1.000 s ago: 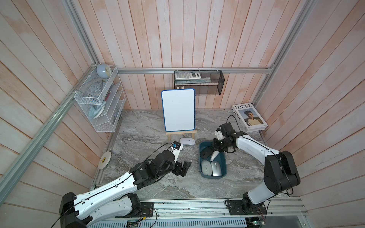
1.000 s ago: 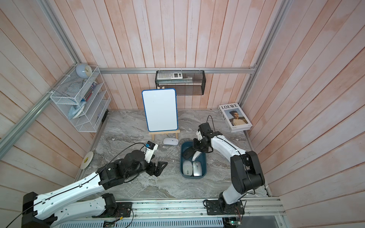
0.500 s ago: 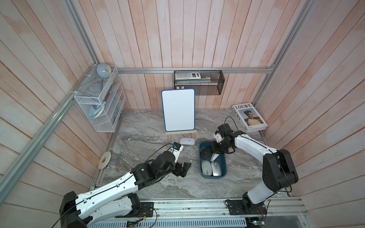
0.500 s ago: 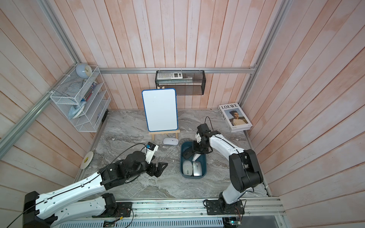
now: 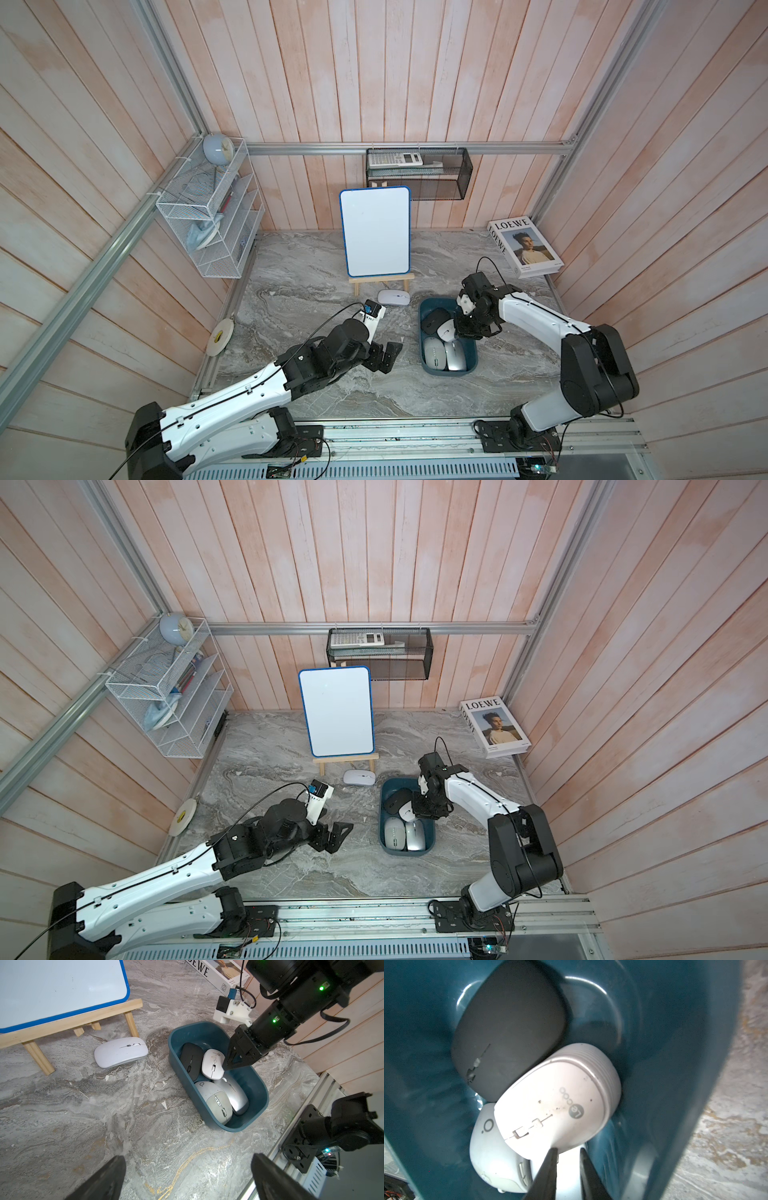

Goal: Put the mouse in the storage box
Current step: Place the mouse in the storage box, then adjust the mouse at the center of the board.

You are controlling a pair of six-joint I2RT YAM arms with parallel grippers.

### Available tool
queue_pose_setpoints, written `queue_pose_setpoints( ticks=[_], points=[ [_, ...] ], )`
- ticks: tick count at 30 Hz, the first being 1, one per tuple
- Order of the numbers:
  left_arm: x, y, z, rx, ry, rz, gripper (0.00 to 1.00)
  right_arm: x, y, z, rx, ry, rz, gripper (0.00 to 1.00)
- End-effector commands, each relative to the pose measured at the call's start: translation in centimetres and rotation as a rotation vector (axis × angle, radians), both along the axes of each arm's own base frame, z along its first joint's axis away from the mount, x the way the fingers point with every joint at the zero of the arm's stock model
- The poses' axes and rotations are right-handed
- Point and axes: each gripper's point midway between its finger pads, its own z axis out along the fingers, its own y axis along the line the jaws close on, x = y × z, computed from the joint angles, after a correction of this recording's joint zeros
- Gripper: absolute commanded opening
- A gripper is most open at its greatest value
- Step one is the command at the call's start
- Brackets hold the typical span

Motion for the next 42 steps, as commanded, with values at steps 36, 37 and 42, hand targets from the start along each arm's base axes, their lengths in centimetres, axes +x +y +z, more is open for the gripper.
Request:
queue_pose_setpoints(
  ticks=[36, 37, 42],
  points=[
    [19.3, -2.3, -11.5, 0.386, 0.146, -0.123, 1.00, 2.1, 3.2, 10.5, 0.324, -0.443, 0.014, 0.53],
    [19.3, -2.5, -11.6, 0.381, 0.146, -0.140, 1.00, 2.1, 3.1, 10.5, 0.321, -0.449, 0.013, 0.53],
    [19.3, -3.1, -12.2, 0.330, 0.147, -0.203, 1.00, 1.9, 2.6, 10.3, 0.324, -0.490, -0.019, 0.53]
  ],
)
